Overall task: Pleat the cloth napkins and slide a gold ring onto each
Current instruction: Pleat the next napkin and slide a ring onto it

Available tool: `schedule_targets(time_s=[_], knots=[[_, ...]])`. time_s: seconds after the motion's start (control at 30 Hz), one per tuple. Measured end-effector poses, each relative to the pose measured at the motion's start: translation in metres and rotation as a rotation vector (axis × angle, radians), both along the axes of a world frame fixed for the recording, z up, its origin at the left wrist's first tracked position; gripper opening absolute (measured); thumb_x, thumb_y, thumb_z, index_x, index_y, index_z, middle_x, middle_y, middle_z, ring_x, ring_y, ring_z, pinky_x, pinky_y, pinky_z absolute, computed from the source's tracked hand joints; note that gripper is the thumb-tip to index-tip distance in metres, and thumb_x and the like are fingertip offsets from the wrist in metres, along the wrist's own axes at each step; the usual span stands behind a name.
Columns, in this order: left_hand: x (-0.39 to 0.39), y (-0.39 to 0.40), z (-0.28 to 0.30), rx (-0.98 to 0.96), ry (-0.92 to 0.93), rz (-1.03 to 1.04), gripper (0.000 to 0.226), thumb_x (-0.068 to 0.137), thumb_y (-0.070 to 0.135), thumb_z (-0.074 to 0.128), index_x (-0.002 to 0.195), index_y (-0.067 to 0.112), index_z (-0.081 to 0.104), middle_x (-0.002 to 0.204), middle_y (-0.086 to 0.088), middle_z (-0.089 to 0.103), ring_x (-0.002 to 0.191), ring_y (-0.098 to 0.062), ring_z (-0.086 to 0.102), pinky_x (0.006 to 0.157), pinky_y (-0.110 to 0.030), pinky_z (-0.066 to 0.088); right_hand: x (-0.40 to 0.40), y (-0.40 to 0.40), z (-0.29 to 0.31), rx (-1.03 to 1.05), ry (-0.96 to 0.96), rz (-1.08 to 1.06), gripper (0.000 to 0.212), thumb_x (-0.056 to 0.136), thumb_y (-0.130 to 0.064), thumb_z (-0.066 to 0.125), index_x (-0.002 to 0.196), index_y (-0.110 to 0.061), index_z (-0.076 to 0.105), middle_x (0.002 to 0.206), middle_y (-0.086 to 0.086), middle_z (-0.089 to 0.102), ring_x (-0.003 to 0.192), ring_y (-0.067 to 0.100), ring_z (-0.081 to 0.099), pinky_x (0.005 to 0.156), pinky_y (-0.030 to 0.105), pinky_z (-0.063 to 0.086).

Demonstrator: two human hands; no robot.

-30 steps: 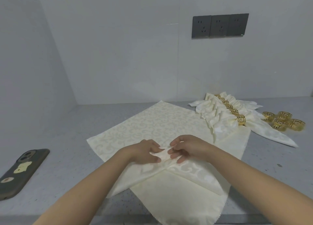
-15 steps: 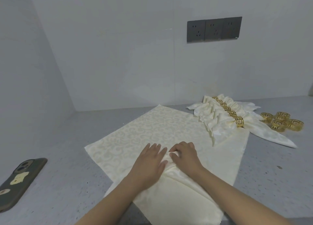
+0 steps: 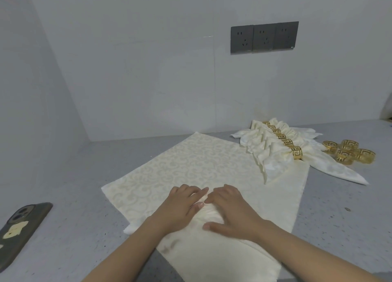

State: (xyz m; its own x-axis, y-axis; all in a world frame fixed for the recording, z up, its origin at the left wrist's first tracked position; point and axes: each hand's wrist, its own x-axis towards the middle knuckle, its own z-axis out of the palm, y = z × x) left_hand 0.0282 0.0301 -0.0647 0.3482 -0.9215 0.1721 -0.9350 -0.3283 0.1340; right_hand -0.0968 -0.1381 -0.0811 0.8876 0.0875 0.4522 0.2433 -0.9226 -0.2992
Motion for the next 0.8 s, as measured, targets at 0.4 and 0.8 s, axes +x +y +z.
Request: schedule_targets(time_s=[0.4, 0.8], knots=[[0.007, 0.003, -0.007, -0.005, 0.014, -0.196, 0.063, 0.095, 0.062, 0.012, 0.149, 0.03, 0.008, 0.157, 0.004, 0.019, 0.144, -0.006, 0.014, 0.118, -0.024, 0.002, 0.007, -0.019, 0.006, 0.118, -0.069, 0.034, 0.028, 0.087, -0.042, 0.051, 0.097, -0.028, 0.072, 0.093, -0.014, 0.072, 0.085, 0.004, 0.062, 0.089, 0.019, 0.04], [0.012, -0.008, -0.009, -0.336, 0.247, -0.162, 0.049, 0.094, 0.011, 0.051, 0.139, 0.03, 0.043, 0.128, 0.02, 0.055, 0.115, 0.0, 0.052, 0.099, -0.005, 0.028, 0.013, -0.032, 0.006, 0.021, -0.256, 0.089, 0.015, 0.094, -0.035, 0.052, 0.097, -0.029, 0.066, 0.087, -0.013, 0.069, 0.076, 0.001, 0.065, 0.057, 0.009, 0.041]])
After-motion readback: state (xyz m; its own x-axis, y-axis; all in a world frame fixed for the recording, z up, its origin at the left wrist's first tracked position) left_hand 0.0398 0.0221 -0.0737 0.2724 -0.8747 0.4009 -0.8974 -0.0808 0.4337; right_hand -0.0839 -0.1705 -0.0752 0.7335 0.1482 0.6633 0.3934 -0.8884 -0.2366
